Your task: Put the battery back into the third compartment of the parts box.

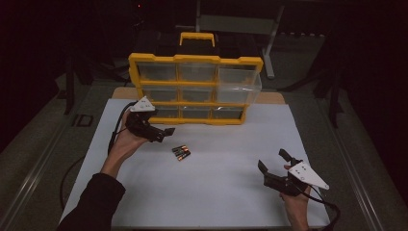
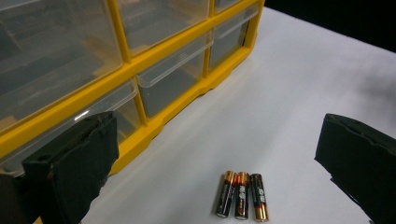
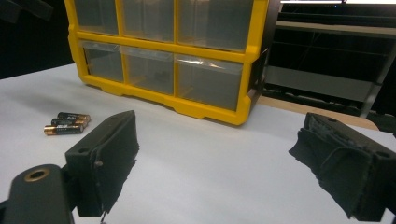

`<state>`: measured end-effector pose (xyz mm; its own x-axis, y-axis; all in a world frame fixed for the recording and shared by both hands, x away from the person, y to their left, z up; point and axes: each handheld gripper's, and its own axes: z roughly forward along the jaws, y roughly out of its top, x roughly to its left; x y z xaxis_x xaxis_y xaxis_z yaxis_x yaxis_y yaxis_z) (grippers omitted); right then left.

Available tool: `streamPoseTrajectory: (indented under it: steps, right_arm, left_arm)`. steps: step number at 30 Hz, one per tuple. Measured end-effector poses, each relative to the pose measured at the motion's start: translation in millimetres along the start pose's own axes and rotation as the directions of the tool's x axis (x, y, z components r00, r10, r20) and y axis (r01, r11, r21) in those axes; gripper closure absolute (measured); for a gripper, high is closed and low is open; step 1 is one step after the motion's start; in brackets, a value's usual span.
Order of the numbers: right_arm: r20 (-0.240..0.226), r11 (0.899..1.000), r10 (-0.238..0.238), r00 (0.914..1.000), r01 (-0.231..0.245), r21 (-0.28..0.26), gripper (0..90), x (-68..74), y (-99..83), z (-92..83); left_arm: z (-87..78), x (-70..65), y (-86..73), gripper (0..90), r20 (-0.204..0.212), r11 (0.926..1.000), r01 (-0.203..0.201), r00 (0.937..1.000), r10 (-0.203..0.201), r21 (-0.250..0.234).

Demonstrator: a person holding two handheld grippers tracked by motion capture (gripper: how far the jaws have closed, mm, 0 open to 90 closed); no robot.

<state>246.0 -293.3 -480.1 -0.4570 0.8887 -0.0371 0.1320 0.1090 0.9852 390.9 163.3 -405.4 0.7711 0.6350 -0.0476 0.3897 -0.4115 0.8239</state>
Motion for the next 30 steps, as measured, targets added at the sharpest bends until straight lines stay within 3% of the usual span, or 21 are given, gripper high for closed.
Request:
streamPoseTrajectory:
  steps: [6,11,14,24,26,27,30]
  right_arm:
    - [0.0,1.0,0.0,1.0,0.0,-0.002,11.7,-0.2,0.1,0.0]
    - [-0.003,1.0,-0.002,1.0,0.002,-0.003,11.7,0.1,0.1,0.1]
    - [-0.001,1.0,0.0,1.0,0.0,-0.003,11.7,-0.1,0.2,0.0]
    - [-0.002,1.0,-0.002,1.0,0.002,-0.004,11.8,0.0,0.3,-0.4]
    - [-0.003,1.0,-0.003,1.0,0.003,-0.004,11.8,0.0,0.3,-0.4]
    - [-0.002,1.0,-0.003,1.0,0.003,-0.005,11.8,0.0,0.3,-0.5]
    - [-0.002,1.0,-0.004,1.0,0.004,-0.005,11.8,-0.1,0.3,-0.6]
  left_arm:
    - [13.9,0.2,3.0,0.1,0.008,0.9975,-0.013,0.9999,0.012,0.07]
    - [20.1,-0.1,4.1,0.1,0.012,0.9953,-0.011,0.9999,0.01,0.096]
    - [29.9,-3.2,4.6,0.2,0.016,0.9895,-0.025,0.9996,0.023,0.142]
    - [48.7,-8.6,2.1,1.6,0.032,0.976,-0.041,0.9989,0.035,0.214]
    - [48.7,-8.6,2.1,1.8,0.032,0.976,-0.041,0.9989,0.035,0.214]
    - [55.0,-7.8,-0.3,2.6,0.034,0.9706,-0.034,0.9991,0.027,0.238]
    - [58.7,-7.4,-1.5,4.0,0.032,0.9678,-0.031,0.9992,0.024,0.25]
